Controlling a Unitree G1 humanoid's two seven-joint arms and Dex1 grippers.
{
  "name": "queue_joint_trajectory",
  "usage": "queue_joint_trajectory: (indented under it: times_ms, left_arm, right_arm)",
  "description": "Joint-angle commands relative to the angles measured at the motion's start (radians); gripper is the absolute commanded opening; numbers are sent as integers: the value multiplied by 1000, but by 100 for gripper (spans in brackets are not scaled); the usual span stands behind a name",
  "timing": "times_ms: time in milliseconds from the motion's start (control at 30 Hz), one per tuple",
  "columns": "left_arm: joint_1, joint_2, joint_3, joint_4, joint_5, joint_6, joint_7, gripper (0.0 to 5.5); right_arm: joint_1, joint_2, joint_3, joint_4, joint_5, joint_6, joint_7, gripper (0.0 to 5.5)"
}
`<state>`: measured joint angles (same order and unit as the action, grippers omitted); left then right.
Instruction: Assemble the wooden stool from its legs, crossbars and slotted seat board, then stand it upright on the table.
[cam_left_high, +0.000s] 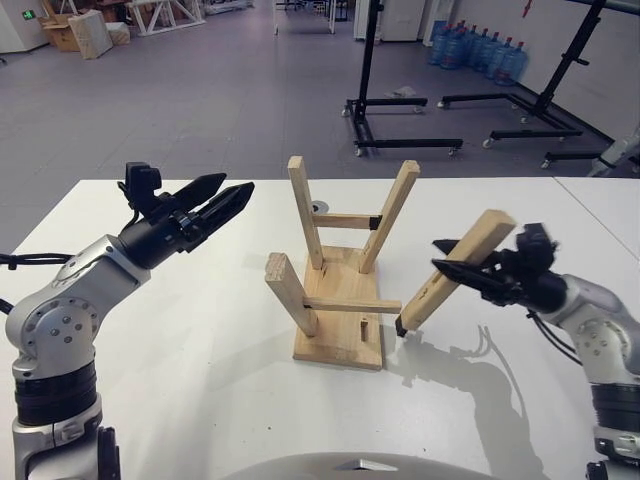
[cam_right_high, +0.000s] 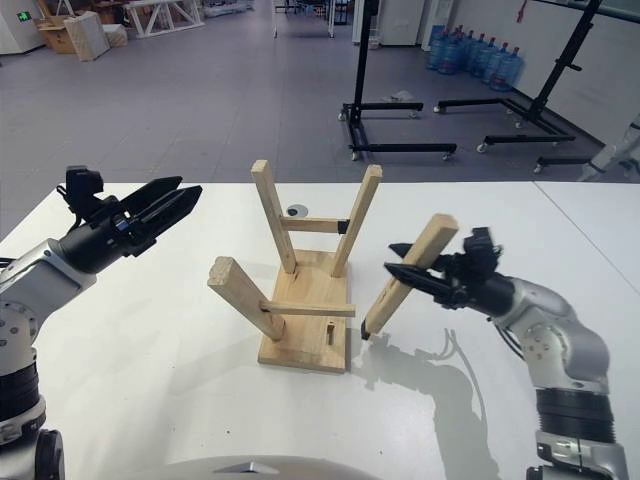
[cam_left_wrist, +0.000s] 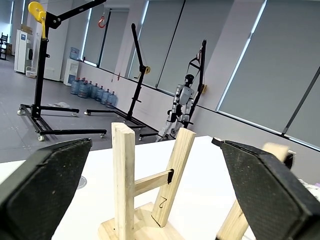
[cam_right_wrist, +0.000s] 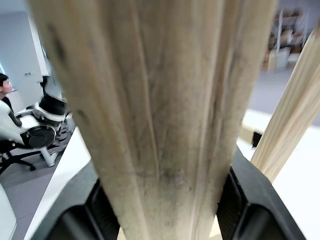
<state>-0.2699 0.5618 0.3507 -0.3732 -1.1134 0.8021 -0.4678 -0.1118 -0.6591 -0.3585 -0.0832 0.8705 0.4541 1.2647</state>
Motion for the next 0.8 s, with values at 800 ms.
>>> queue_joint_trajectory:
  times_ms: [800]
  left_arm:
    - [-63, 64, -19, 71, 44, 23, -71, 471]
  right_arm:
    - [273, 272, 146, -171, -73, -284, -44, 211]
